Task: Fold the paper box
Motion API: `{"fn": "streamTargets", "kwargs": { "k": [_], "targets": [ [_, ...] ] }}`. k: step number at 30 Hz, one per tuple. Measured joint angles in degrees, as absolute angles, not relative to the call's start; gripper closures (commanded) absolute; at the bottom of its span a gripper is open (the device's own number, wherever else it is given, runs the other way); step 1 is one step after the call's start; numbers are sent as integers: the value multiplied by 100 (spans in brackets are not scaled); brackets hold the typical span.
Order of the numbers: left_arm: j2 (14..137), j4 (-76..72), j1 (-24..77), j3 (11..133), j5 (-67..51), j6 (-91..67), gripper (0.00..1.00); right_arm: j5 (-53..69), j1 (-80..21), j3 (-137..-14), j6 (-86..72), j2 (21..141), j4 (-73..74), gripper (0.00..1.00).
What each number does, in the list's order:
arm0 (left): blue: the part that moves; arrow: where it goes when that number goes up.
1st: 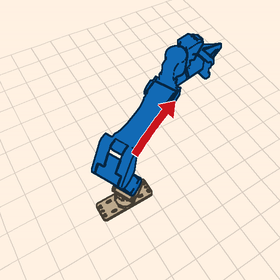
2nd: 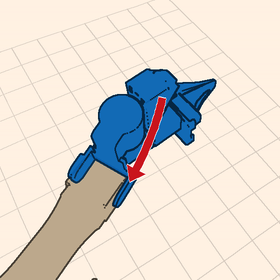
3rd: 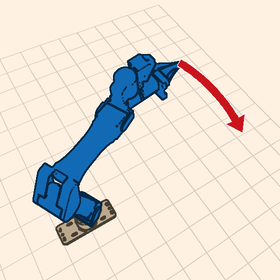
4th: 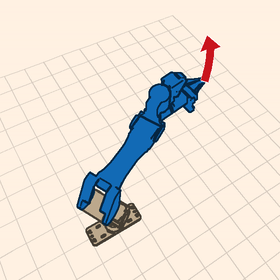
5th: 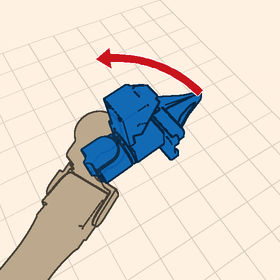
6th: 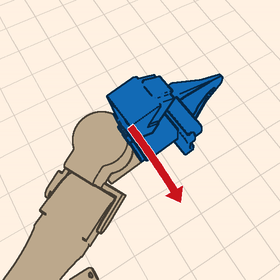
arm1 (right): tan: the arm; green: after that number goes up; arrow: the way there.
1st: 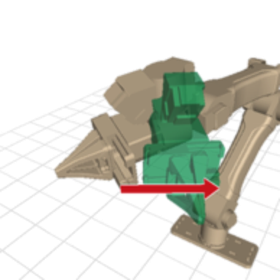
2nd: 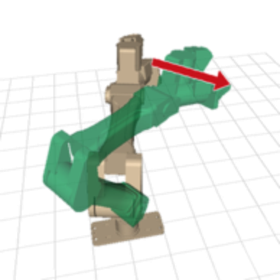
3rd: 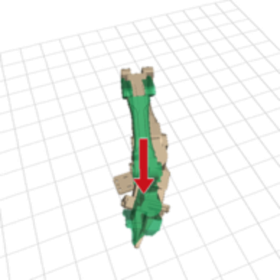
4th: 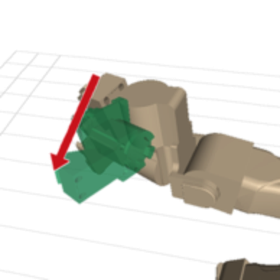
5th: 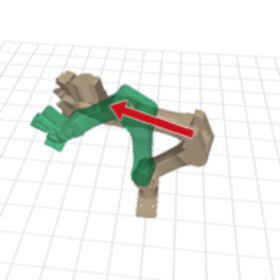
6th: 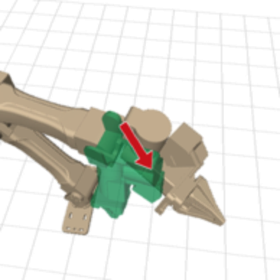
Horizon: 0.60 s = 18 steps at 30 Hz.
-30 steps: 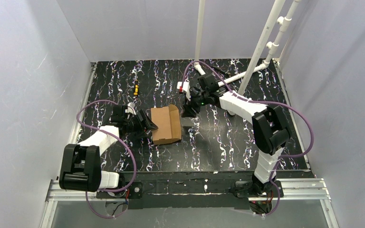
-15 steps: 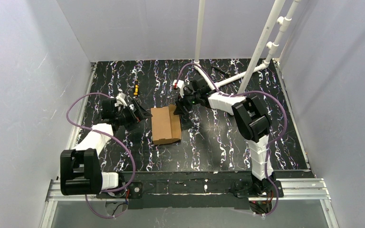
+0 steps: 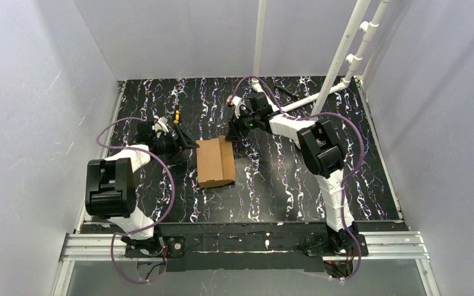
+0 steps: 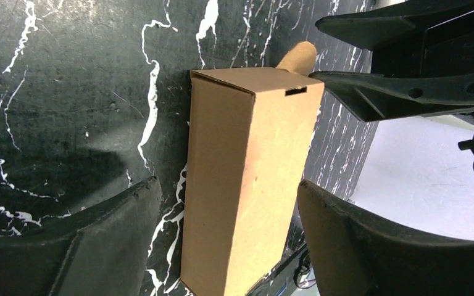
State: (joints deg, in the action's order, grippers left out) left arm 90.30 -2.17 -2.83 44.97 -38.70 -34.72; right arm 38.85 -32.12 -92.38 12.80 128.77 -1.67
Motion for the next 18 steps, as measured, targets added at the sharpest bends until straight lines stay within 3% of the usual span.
{"fn": "streamTargets", "kwargs": {
  "k": [18],
  "targets": [
    [9850,-62,-158,5076,-3948,-3505,36,4674,-3199,-9249,1372,13133,-108,55]
  ]
}}
